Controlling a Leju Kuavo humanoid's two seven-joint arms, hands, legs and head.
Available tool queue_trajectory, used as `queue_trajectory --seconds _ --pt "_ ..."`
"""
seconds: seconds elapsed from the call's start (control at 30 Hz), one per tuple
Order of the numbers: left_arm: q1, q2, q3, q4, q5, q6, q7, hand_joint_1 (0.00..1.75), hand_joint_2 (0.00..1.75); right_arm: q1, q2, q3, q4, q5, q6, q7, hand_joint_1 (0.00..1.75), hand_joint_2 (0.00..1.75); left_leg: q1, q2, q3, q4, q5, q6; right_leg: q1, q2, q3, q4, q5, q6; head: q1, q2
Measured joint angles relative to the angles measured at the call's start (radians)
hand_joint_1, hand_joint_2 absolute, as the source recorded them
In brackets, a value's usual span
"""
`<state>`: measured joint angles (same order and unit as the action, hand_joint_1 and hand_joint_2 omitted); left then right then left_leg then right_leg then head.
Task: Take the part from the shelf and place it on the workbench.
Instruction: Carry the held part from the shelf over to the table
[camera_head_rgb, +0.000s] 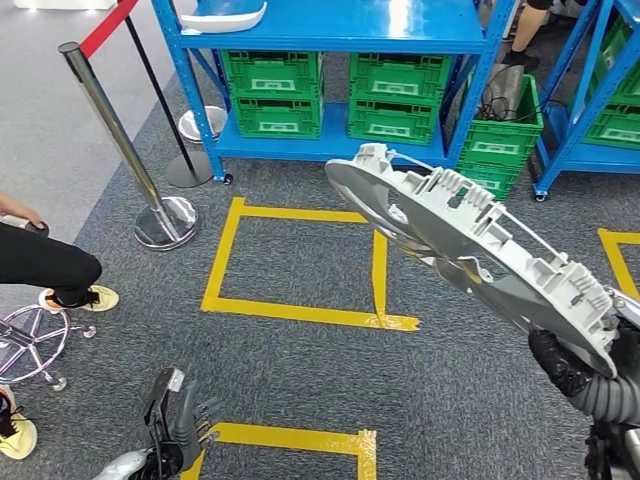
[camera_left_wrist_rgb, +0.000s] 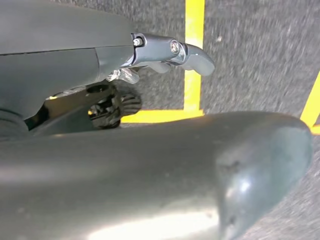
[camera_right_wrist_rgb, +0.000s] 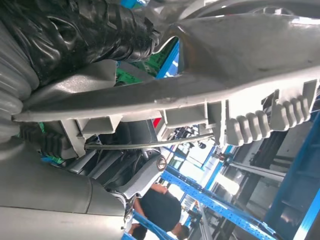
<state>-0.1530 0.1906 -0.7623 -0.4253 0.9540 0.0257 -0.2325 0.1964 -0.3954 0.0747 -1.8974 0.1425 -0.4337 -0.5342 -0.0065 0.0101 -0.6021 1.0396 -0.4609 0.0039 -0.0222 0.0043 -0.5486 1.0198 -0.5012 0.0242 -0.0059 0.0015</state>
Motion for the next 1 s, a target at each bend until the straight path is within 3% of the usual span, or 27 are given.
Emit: queue_trajectory --seconds 0.07,0.13,0.17,0.2,0.23,0.3,0.37,0.4,0.43,0.47,0.53,0.63,0.7,0.73,0.8,0.87,0.9,0.97,1.0 --pt "-0.008 0.002 0.001 -0.001 -0.019 -0.032 0.031 0.0 0.0 -0.001 0.0 -0.002 -0.003 -0.009 0.015 -0.004 1.75 1.75 0.003 -0.002 -0.029 0.085 -0.057 -0.01 -0.002 0.006 -0.005 -0.002 0.008 -0.012 -0.004 0.0" --pt "-0.017 0.006 0.001 -0.001 -0.039 -0.073 0.073 0.0 0.0 -0.004 0.0 -0.003 -0.004 -0.017 0.029 -0.01 1.75 1.75 0.005 -0.003 -0.073 0.21 -0.125 -0.017 0.0 0.015 -0.015 -0.001 0.015 -0.018 -0.007 0.0" --pt "-0.021 0.009 0.0 -0.001 -0.047 -0.093 0.093 0.0 0.0 -0.006 0.0 -0.003 -0.003 -0.02 0.036 -0.013 1.75 1.75 0.006 -0.003 -0.088 0.253 -0.142 -0.017 0.0 0.021 -0.02 0.0 0.019 -0.019 -0.007 0.0" --pt "-0.024 0.012 -0.001 -0.001 -0.053 -0.108 0.108 0.0 0.0 -0.007 0.0 -0.003 -0.002 -0.022 0.04 -0.015 1.75 1.75 0.007 -0.004 -0.088 0.265 -0.141 -0.016 0.001 0.03 -0.024 0.0 0.022 -0.019 -0.007 0.0" --pt "-0.027 0.014 -0.002 -0.001 -0.056 -0.119 0.118 0.0 0.0 -0.008 0.0 -0.003 -0.002 -0.024 0.044 -0.016 1.75 1.75 0.007 -0.007 -0.071 0.238 -0.12 -0.012 0.002 0.039 -0.027 0.0 0.025 -0.018 -0.007 0.0" --pt "-0.032 0.023 -0.002 -0.001 -0.055 -0.156 0.151 0.0 0.0 -0.014 0.0 -0.003 0.0 -0.029 0.053 -0.021 1.75 1.75 0.007 -0.038 0.002 0.103 -0.055 0.002 0.002 0.059 -0.03 0.0 0.031 -0.014 -0.006 0.0" --pt "-0.036 0.037 -0.003 -0.001 -0.053 -0.224 0.211 0.0 0.87 -0.03 0.0 -0.002 0.003 -0.036 0.067 -0.029 1.75 1.75 0.008 -0.079 0.053 -0.003 -0.023 0.014 0.001 0.08 -0.039 0.001 0.038 -0.006 -0.006 0.0" --pt "-0.038 0.045 -0.004 -0.001 -0.055 -0.258 0.243 0.0 1.31 -0.039 0.0 -0.001 0.006 -0.04 0.075 -0.034 1.75 1.75 0.007 -0.088 0.058 -0.019 -0.027 0.018 -0.001 0.09 -0.046 0.001 0.042 0.0 -0.007 0.0" --pt "-0.04 0.052 -0.006 -0.001 -0.059 -0.291 0.272 0.0 1.75 -0.048 0.0 0.0 0.01 -0.044 0.083 -0.038 1.75 1.75 0.006 -0.082 0.058 -0.025 -0.026 0.019 -0.003 0.102 -0.053 0.0 0.048 0.008 -0.008 0.0" --pt "-0.042 0.059 -0.007 0.0 -0.064 -0.318 0.294 0.0 1.75 -0.055 0.0 0.0 0.015 -0.047 0.09 -0.04 1.75 1.75 0.007 -0.07 0.057 -0.032 -0.025 0.021 -0.005 0.111 -0.06 -0.001 0.053 0.016 -0.01 0.0" --pt "-0.047 0.069 -0.009 0.0 -0.073 -0.354 0.317 0.0 1.75 -0.068 0.0 0.001 0.024 -0.049 0.098 -0.043 1.75 1.75 0.011 -0.045 0.058 -0.047 -0.014 0.027 -0.002 0.086 -0.081 0.02 0.038 0.025 -0.006 0.0" --pt "-0.047 0.078 -0.011 0.001 -0.076 -0.367 0.326 0.0 1.75 -0.091 0.0 0.005 0.037 -0.051 0.102 -0.047 1.75 1.75 0.01 -0.007 0.054 -0.055 -0.006 0.033 0.001 0.014 -0.155 0.178 -0.048 0.033 0.004 0.0" --pt "-0.044 0.081 -0.012 0.002 -0.087 -0.368 0.331 0.0 1.75 -0.094 0.0 0.007 0.045 -0.052 0.105 -0.048 1.75 1.75 0.007 0.019 0.05 -0.052 -0.006 0.033 0.001 0.002 -0.186 0.258 -0.071 0.037 0.005 0.0" --pt "-0.044 0.082 -0.014 0.003 -0.098 -0.367 0.333 0.0 1.75 -0.094 0.0 0.008 0.049 -0.051 0.108 -0.048 1.75 1.75 0.007 0.031 0.049 -0.05 -0.007 0.033 0.001 -0.002 -0.176 0.249 -0.058 0.038 0.005 0.0" --pt "-0.047 0.084 -0.024 0.004 -0.139 -0.361 0.336 0.0 1.75 -0.099 -0.001 0.009 0.057 -0.051 0.116 -0.048 1.75 1.75 0.006 0.053 0.049 -0.045 -0.01 0.029 0.002 -0.027 -0.106 0.13 -0.003 0.037 0.005 0.0" --pt "-0.048 0.087 -0.04 0.006 -0.184 -0.347 0.335 0.0 1.75 -0.113 0.0 0.011 0.063 -0.05 0.123 -0.048 1.75 1.75 0.0 0.073 0.047 -0.038 -0.014 0.021 0.01 -0.06 -0.044 0.021 0.026 0.025 0.005 0.0" --pt "-0.047 0.088 -0.049 0.007 -0.2 -0.339 0.335 0.0 1.31 -0.118 0.0 0.013 0.065 -0.049 0.127 -0.048 1.75 1.75 -0.003 0.082 0.046 -0.035 -0.016 0.017 0.013 -0.067 -0.035 0.001 0.027 0.017 0.004 0.0" --pt "-0.045 0.088 -0.06 0.01 -0.21 -0.318 0.335 0.0 0.44 -0.121 0.0 0.016 0.07 -0.045 0.131 -0.047 1.75 1.75 -0.004 0.1 0.045 -0.032 -0.016 0.01 0.015 -0.049 -0.038 0.0 0.03 0.001 0.004 0.0" --pt "-0.043 0.087 -0.062 0.011 -0.202 -0.302 0.336 0.0 0.0 -0.121 0.0 0.017 0.072 -0.043 0.132 -0.046 1.75 1.75 -0.003 0.095 0.044 -0.028 -0.022 0.005 0.014 -0.039 -0.041 -0.001 0.033 -0.005 0.004 0.0"
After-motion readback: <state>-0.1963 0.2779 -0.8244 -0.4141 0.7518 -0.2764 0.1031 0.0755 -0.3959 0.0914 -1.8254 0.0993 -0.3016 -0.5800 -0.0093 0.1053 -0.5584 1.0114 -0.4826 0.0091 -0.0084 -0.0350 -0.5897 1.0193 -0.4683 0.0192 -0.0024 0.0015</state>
